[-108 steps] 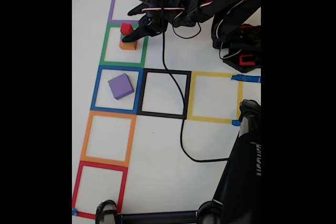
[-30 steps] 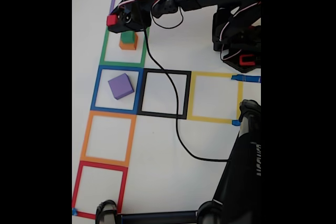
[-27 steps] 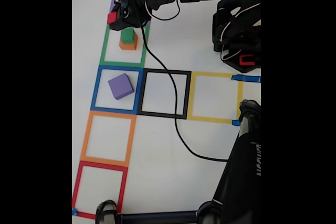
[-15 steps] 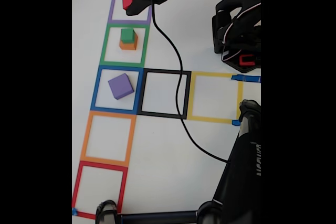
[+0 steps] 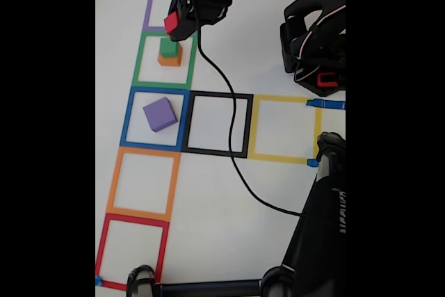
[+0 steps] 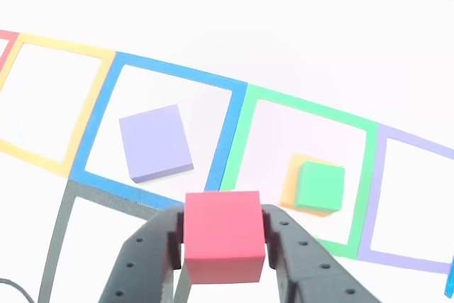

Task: Tower of hanoi

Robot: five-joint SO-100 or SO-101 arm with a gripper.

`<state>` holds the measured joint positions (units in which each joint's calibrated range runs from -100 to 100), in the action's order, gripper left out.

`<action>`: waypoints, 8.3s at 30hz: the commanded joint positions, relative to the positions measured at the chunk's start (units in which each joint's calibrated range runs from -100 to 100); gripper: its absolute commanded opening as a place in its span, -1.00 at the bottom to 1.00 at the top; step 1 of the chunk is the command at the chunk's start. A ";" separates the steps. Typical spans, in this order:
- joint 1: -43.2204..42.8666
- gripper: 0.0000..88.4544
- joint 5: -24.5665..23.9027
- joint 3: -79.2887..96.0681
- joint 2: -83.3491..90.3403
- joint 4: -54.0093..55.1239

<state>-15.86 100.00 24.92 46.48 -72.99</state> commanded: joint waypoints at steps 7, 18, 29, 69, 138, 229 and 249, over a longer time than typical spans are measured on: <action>-5.43 -0.92 0.00 32.53 -0.65 43.36; -10.51 -0.91 0.00 46.35 -16.48 77.69; -12.04 -0.91 0.00 45.71 -33.84 95.42; -11.18 -0.50 0.00 40.53 -45.14 106.19; 28.61 -0.37 0.00 54.99 17.92 50.73; 19.79 -0.89 0.00 57.62 -35.86 113.80; 24.10 -0.92 0.00 15.35 6.21 19.96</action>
<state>6.38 100.00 57.50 51.20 -38.33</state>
